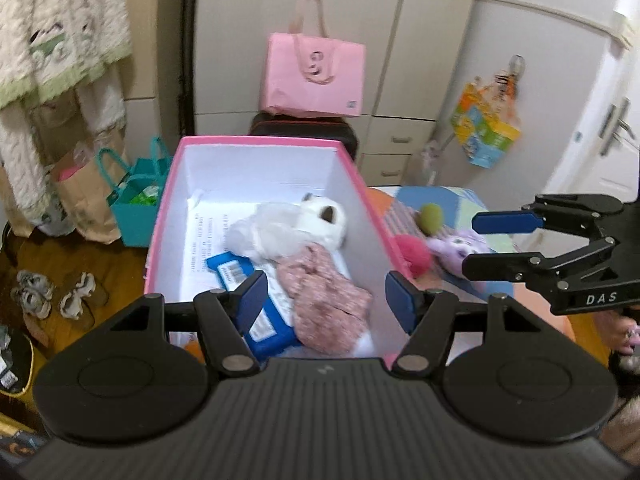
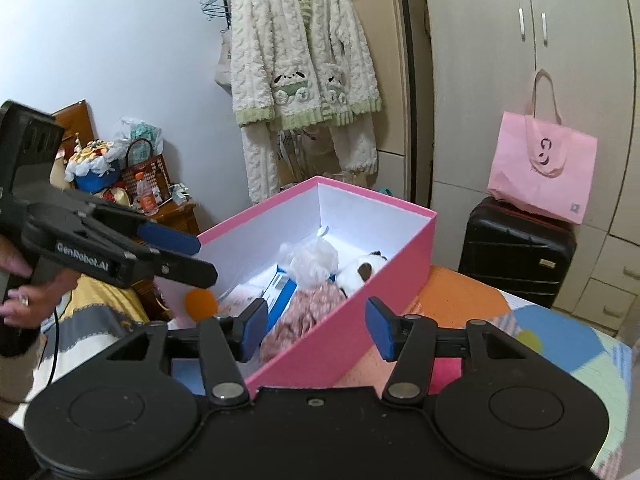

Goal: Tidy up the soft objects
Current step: 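Withdraw both open grippers from the shoebox toward the lavender plush toy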

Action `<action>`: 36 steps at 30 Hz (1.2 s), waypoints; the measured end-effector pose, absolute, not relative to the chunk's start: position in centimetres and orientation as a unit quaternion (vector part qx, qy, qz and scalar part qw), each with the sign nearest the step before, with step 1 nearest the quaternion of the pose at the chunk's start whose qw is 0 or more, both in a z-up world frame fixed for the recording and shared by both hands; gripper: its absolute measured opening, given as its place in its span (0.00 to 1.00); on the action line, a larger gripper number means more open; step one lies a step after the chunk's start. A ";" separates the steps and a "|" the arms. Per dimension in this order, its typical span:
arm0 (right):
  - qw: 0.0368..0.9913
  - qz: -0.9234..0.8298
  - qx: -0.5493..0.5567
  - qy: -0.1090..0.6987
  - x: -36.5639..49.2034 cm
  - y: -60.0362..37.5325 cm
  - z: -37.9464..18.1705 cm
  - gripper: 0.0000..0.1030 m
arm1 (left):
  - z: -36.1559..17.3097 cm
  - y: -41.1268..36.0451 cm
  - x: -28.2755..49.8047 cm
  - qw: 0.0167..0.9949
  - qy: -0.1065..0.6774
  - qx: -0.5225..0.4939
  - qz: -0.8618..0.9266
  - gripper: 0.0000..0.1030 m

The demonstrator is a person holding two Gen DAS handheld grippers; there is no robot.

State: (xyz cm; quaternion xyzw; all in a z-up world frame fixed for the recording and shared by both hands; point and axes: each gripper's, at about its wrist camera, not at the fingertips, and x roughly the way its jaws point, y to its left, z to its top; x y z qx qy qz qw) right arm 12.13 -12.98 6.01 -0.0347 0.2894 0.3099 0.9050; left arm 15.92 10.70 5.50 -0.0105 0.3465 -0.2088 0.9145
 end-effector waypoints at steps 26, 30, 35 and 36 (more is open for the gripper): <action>0.923 0.232 -0.048 0.304 5.3 -24.7 0.5 0.83 | 3.4 -5.0 12.3 0.856 0.373 0.035 -0.357 0.70; 0.927 0.231 -0.060 0.291 6.6 -25.6 -0.7 0.87 | 1.6 -7.0 14.2 0.851 0.391 0.016 -0.350 0.70; 0.928 0.225 -0.091 0.284 8.9 -26.0 -2.5 0.87 | -0.5 -8.8 16.8 0.853 0.402 -0.013 -0.332 0.70; 0.929 0.218 -0.100 0.281 9.5 -26.0 -2.9 0.87 | -1.0 -9.1 17.4 0.853 0.404 -0.020 -0.330 0.69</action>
